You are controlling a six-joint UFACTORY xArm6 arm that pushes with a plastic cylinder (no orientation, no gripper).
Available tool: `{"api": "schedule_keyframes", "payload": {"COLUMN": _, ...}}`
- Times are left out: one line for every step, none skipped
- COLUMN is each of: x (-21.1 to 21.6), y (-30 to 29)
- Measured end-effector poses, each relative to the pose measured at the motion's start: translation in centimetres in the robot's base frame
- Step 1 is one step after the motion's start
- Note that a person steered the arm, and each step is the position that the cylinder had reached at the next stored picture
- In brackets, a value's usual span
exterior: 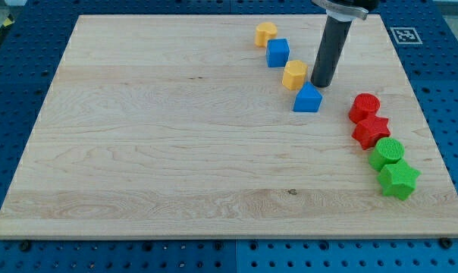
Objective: Push the blue triangle a bit left
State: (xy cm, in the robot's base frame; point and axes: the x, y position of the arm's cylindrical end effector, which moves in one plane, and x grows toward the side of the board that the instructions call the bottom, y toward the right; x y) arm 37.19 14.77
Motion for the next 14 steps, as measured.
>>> {"api": "schedule_keyframes", "payload": {"x": -0.1, "y": -1.1}}
{"api": "schedule_keyframes", "payload": {"x": -0.1, "y": -2.5}}
{"api": "schedule_keyframes", "payload": {"x": -0.1, "y": -3.0}}
{"api": "schedule_keyframes", "payload": {"x": -0.1, "y": -2.6}}
{"api": "schedule_keyframes", "payload": {"x": -0.1, "y": -0.4}}
{"api": "schedule_keyframes", "payload": {"x": 0.6, "y": 0.1}}
{"api": "schedule_keyframes", "payload": {"x": 1.4, "y": 0.1}}
{"api": "schedule_keyframes", "payload": {"x": 2.8, "y": 0.1}}
{"api": "schedule_keyframes", "payload": {"x": 4.1, "y": 0.1}}
{"api": "schedule_keyframes", "payload": {"x": 5.1, "y": 0.1}}
{"api": "schedule_keyframes", "payload": {"x": 6.0, "y": 0.1}}
{"api": "schedule_keyframes", "payload": {"x": 6.1, "y": 0.1}}
{"api": "schedule_keyframes", "payload": {"x": 5.0, "y": 0.1}}
{"api": "schedule_keyframes", "payload": {"x": 4.5, "y": 0.1}}
